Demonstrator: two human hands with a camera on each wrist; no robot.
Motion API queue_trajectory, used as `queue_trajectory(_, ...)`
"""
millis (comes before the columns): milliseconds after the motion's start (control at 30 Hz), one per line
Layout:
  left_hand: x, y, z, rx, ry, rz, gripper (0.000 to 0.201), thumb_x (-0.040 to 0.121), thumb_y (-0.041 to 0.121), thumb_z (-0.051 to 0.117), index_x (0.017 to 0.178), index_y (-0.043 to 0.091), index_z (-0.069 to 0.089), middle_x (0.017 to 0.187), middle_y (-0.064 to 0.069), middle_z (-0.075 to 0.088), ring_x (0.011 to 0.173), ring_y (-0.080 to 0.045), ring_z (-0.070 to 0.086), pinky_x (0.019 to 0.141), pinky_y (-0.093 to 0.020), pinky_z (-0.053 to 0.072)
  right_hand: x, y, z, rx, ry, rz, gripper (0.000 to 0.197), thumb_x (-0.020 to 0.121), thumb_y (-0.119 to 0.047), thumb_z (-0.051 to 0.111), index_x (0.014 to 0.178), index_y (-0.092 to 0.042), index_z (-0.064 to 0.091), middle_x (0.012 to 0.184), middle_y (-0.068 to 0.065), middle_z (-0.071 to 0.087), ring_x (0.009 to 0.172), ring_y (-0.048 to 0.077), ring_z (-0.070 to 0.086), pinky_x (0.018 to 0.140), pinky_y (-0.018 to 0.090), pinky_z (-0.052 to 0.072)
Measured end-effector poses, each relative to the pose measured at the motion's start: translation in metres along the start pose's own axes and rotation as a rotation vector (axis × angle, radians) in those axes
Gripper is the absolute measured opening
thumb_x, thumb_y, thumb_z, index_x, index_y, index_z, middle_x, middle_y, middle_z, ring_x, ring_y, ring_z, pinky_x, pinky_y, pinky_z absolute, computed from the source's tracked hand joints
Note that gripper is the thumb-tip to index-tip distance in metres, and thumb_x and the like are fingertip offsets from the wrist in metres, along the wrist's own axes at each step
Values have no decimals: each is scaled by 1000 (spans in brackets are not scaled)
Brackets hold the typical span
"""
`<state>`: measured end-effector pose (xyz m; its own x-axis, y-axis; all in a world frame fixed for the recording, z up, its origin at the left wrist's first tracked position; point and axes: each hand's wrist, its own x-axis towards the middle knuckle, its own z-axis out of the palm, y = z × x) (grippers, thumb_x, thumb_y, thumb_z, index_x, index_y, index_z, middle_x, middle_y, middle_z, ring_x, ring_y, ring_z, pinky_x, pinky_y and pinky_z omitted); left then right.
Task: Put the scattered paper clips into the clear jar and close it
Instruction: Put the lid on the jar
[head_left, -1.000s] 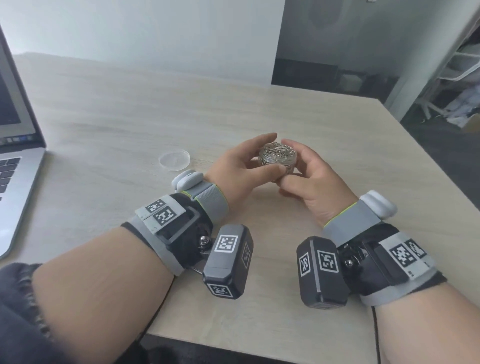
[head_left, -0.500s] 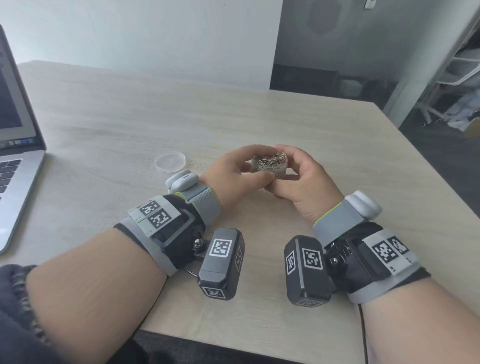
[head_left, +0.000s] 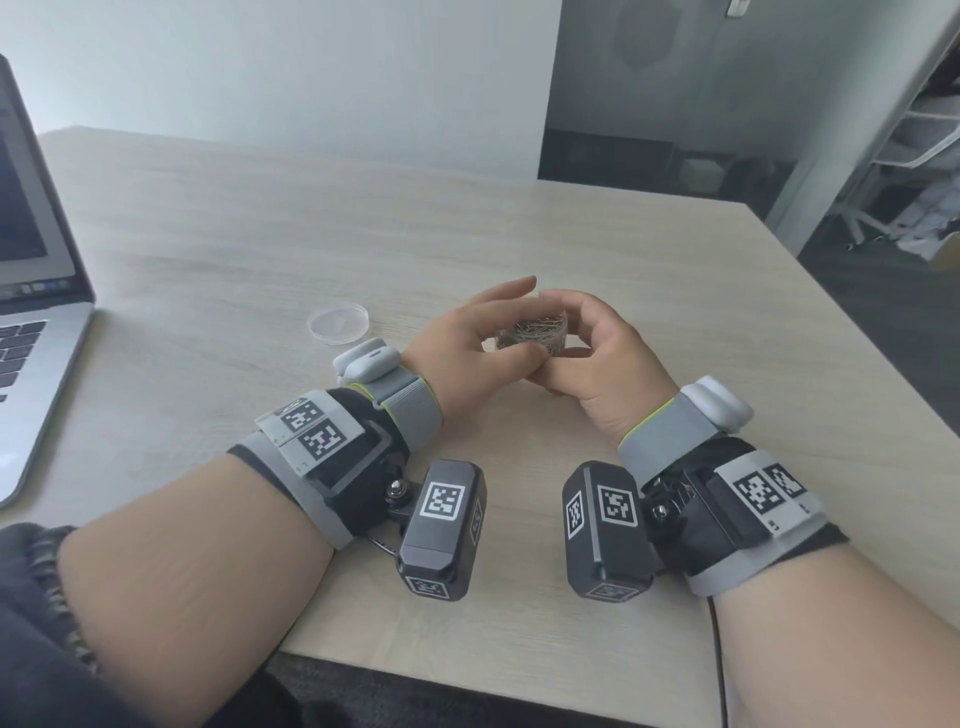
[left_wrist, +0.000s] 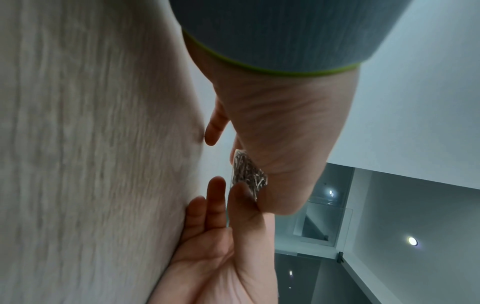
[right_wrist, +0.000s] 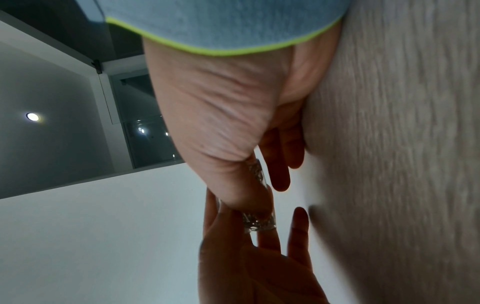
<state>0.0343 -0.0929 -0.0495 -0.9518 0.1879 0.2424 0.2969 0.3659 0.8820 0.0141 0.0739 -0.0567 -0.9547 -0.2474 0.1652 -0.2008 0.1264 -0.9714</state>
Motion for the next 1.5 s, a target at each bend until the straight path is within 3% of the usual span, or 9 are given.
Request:
queue_trajectory(100,-1,4,-1,-53,20,0,60,73,44,68,129,62,56,149,16,56,137,0,54,116,-38,45,0,-1,-2,4,2,9,66,61,-27,81,123,-33,59,118,-5,67,84,13,70,72,30,52)
queue_trajectory(233,2,11,-21,88,85,-69,65,77,37,65,139,49,52,146,19,55,136,-4,50,110,-31,40,0,0,-3,4,25,22,66,65,-21,80,126,-33,57,120,-4,66,87,16,69,70,35,56)
queue_trajectory(433,10,-12,-87,672,171,-420,56,93,37,64,147,37,50,159,0,44,141,-30,48,112,-45,43,0,1,-4,46,21,21,61,75,-6,79,127,-28,56,118,0,65,77,12,61,64,34,51)
queue_trajectory(600,5,-33,-105,756,89,-643,60,88,33,64,146,42,50,155,-2,47,132,-34,53,107,-46,50,0,1,-5,51,17,24,61,76,-7,79,128,-29,56,118,-1,66,85,11,61,65,32,51)
queue_trajectory(800,9,-28,-90,642,138,-468,51,92,25,71,140,38,58,139,2,60,116,-25,60,93,-31,47,0,-1,-4,59,18,30,60,76,-5,79,127,-28,56,117,0,65,83,14,60,65,32,50)
queue_trajectory(967,22,-7,-52,-137,231,-317,38,99,22,63,135,35,61,116,0,60,99,-22,62,79,-37,55,0,-1,-4,74,-18,42,60,76,-3,76,127,-26,55,117,4,64,78,16,58,63,31,47)
queue_trajectory(1167,32,3,-22,-705,346,-249,27,75,25,75,90,21,54,103,-2,66,102,-27,72,82,-40,60,1,1,-2,34,-27,29,70,64,-21,77,130,-32,55,117,-4,66,79,12,62,69,29,49)
queue_trajectory(1333,21,-7,-9,-682,219,-178,31,71,13,79,87,18,52,104,-8,69,94,-25,70,75,-38,62,3,5,0,25,-7,21,78,63,-23,78,134,-37,49,119,-2,64,84,13,64,75,33,51)
queue_trajectory(1500,13,-11,-6,-433,109,-69,48,64,13,81,106,26,64,111,6,70,95,-16,75,89,-39,58,2,3,-1,-12,8,17,80,67,-18,79,140,-31,48,119,-7,66,96,19,69,85,37,54)
